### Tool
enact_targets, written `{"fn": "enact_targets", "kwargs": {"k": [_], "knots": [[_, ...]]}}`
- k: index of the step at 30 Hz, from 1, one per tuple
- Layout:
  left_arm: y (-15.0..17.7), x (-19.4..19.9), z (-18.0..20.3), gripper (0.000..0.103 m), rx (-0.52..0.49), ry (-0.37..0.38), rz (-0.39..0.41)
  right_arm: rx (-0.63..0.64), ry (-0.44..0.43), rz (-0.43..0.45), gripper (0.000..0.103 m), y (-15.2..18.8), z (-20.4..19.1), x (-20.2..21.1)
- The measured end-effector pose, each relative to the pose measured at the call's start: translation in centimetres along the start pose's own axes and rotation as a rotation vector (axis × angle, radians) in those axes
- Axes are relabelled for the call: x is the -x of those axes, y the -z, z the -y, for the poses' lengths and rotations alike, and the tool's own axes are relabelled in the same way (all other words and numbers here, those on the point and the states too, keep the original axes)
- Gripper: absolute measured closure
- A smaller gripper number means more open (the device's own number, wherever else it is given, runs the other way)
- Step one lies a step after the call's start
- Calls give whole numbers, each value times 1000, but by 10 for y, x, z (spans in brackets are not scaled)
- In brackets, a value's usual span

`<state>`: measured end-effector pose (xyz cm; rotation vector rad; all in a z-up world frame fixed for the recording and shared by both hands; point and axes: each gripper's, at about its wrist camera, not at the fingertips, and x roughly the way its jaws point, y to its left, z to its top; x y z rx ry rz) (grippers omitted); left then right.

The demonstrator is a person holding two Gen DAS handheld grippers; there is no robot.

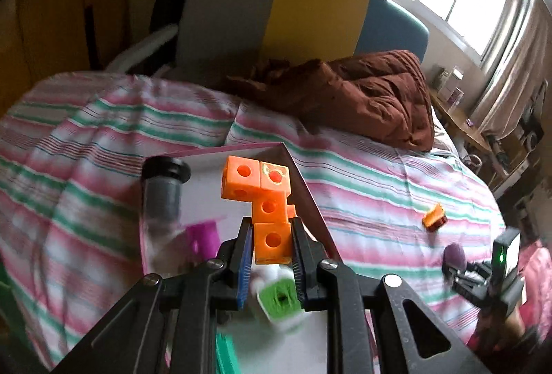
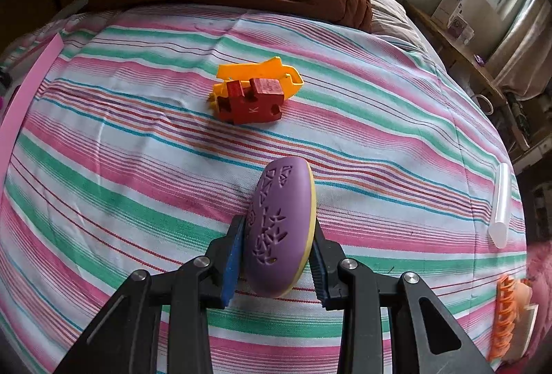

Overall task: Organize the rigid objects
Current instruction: 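Carry the orange cube blocks with the left gripper into the tray and release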

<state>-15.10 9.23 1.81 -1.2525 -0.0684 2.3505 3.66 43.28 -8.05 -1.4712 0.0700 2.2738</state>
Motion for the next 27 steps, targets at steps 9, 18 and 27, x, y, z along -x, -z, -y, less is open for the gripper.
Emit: {"fn": "enact_targets", "kwargs": {"k": [9, 18, 27], "knots": [[-26, -69, -20, 83, 62, -28, -122, 6, 2, -1, 68, 1, 2, 0], [-21, -97, -35, 74, 109, -71, -166, 4, 2, -1, 68, 0, 3, 1], [-14, -30, -20, 72, 32, -159, 28, 9, 9, 2, 68, 0, 1, 1]]}}
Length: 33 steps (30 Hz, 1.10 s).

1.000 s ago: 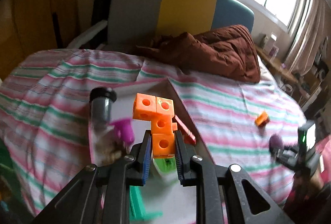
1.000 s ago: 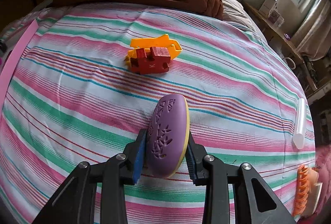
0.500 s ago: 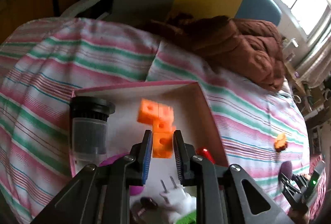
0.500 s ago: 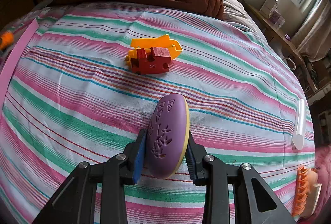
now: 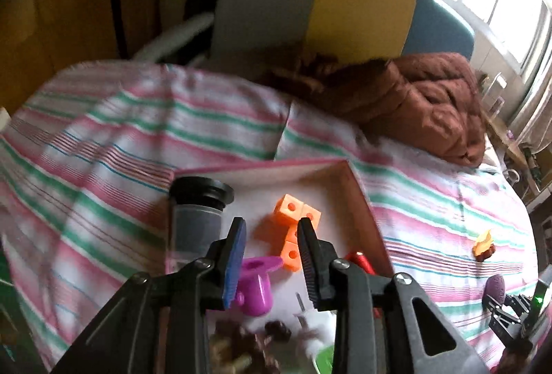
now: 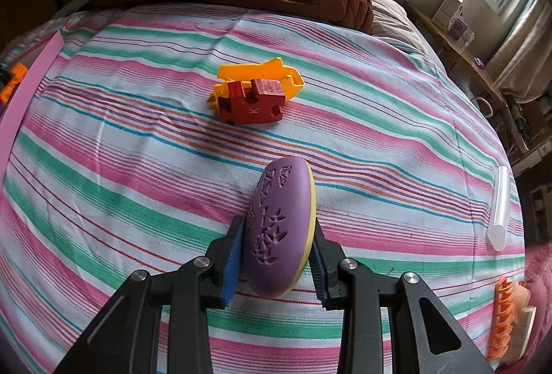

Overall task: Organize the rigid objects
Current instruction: 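Carry the orange cube blocks with the left gripper into the tray and release, then carry the purple egg with the right gripper into the tray and open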

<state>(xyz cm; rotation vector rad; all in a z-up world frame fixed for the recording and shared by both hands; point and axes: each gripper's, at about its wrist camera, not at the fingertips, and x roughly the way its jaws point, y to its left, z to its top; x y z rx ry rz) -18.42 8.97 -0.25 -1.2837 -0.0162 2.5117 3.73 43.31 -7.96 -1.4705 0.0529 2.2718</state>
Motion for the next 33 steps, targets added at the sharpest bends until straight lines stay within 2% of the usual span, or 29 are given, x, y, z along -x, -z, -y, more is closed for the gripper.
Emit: {"fn": "enact_targets", "kwargs": {"k": [5, 10, 20, 33], "knots": [[21, 61, 12, 72, -60, -36, 141, 3, 1, 1, 68, 0, 0, 0], [43, 101, 24, 71, -100, -47, 212, 13, 12, 7, 68, 0, -1, 1], [87, 126, 30, 71, -146, -89, 216, 18, 19, 12, 68, 1, 0, 2], [109, 129, 24, 71, -163, -123, 194, 16, 18, 14, 68, 2, 1, 4]]}}
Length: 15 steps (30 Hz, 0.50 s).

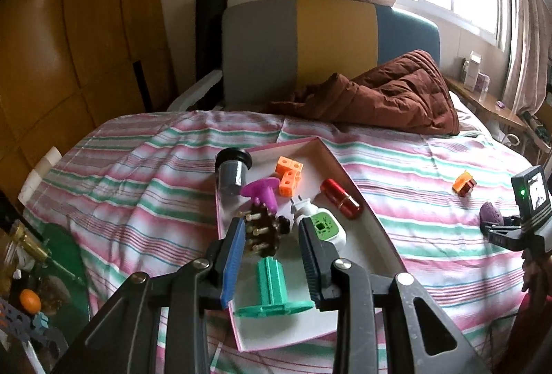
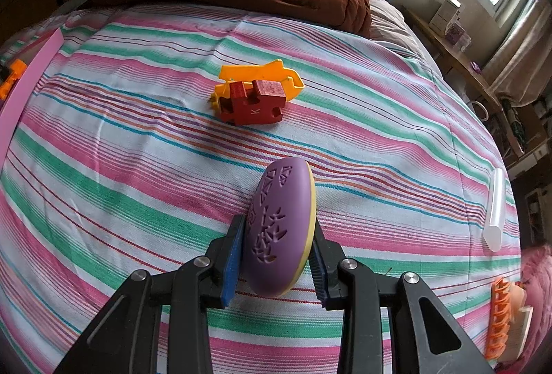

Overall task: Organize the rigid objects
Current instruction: 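Carry the purple egg with the right gripper into the tray and open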

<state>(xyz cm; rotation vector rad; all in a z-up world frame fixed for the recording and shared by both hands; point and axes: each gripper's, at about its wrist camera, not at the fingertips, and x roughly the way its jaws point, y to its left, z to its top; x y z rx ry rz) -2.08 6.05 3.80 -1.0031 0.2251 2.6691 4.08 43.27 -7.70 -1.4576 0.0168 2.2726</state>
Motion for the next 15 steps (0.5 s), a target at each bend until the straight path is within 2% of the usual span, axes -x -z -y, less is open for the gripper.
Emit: {"fn": "enact_targets", "kwargs": {"k": [7, 15], "knots": [[4, 0, -6, 71, 4, -4, -9, -35, -42, -17, 68, 2, 4, 2], [10, 3, -20, 71, 24, -7, -4, -40, -37, -46, 70, 2, -5, 9]]}}
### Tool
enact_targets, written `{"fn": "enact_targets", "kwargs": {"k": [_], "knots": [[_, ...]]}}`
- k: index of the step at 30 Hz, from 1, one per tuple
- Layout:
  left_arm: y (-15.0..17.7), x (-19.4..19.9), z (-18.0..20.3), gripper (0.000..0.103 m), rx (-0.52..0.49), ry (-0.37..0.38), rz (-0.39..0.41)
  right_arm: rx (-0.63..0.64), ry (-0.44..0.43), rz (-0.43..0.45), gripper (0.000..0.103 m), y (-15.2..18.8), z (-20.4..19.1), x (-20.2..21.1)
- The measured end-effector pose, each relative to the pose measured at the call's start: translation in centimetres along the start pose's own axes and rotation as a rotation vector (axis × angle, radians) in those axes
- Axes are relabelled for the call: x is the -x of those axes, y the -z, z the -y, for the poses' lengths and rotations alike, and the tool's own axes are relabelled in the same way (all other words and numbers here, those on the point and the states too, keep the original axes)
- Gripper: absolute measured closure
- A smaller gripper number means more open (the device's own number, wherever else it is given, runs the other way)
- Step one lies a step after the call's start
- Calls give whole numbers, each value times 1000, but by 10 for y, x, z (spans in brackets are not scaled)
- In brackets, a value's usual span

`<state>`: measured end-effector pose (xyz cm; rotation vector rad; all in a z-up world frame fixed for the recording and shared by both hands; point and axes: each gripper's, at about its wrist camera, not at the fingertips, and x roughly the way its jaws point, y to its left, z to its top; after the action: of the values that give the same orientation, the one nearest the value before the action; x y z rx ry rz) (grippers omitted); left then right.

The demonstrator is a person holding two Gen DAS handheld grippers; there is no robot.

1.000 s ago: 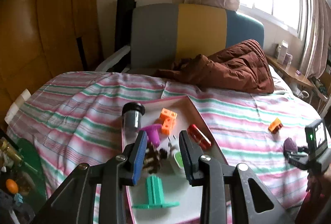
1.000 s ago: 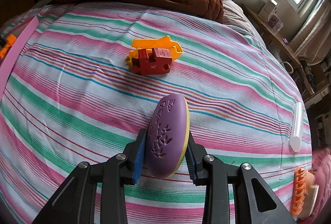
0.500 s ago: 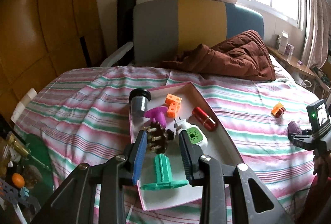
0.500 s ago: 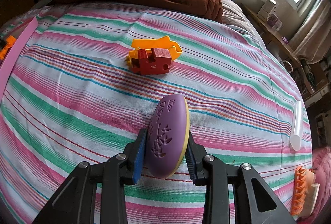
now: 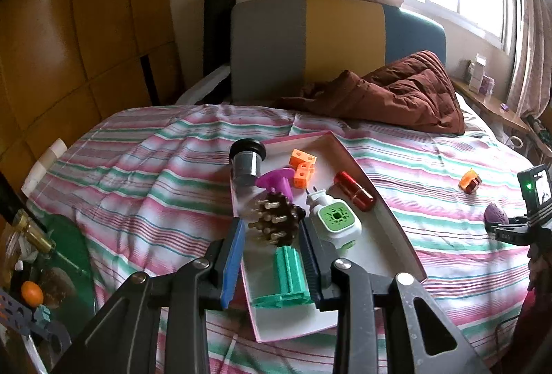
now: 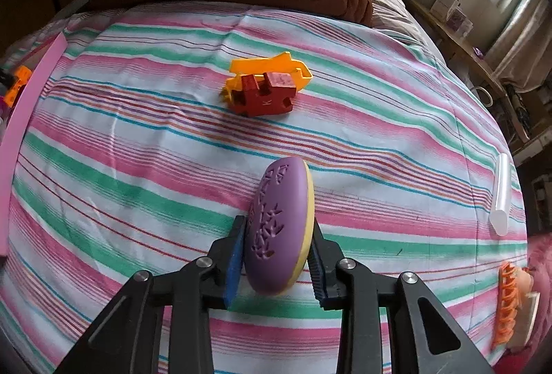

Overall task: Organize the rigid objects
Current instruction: 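Carry the purple egg with the right gripper into the tray and open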

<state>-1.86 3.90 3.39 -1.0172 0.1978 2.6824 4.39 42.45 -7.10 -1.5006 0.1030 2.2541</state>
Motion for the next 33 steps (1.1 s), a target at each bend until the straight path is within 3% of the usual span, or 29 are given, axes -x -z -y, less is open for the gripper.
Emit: {"fn": "enact_targets", "kwargs": {"k": [10, 33], "knots": [[5, 4, -16, 71, 23, -10, 2, 38, -101, 29, 71, 1, -43, 19], [16, 4, -41, 71, 65, -34, -15, 206, -346, 222, 74, -52, -180, 96]]}}
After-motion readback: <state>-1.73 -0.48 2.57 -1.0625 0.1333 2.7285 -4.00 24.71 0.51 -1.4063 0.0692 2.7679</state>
